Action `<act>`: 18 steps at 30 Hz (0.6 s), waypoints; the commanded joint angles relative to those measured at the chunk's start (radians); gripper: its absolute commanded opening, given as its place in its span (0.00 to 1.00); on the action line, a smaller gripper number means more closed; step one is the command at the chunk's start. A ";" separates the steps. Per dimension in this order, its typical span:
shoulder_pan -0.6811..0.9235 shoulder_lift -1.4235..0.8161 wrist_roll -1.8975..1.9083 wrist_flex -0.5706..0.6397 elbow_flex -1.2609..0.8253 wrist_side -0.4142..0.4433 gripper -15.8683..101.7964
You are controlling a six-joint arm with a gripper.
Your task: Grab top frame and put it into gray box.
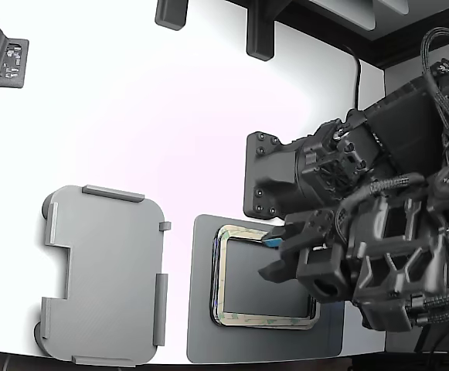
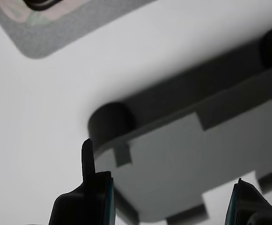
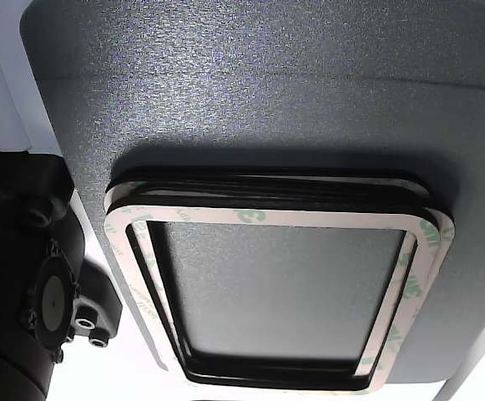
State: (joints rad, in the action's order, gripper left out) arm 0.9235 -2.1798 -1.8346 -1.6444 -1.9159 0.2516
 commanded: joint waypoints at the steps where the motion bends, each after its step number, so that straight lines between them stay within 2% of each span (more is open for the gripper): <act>1: 0.074 0.002 -0.006 -0.009 0.032 -0.026 0.98; 5: 0.132 0.074 -0.023 -0.009 0.058 -0.115 0.98; 12: 0.319 0.210 0.067 -0.011 0.121 -0.127 0.96; 18: 0.405 0.328 0.146 -0.009 0.167 -0.161 0.98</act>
State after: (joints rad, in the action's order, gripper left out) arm 1.3146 -1.8592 -1.6966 -1.6460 -1.7794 0.0890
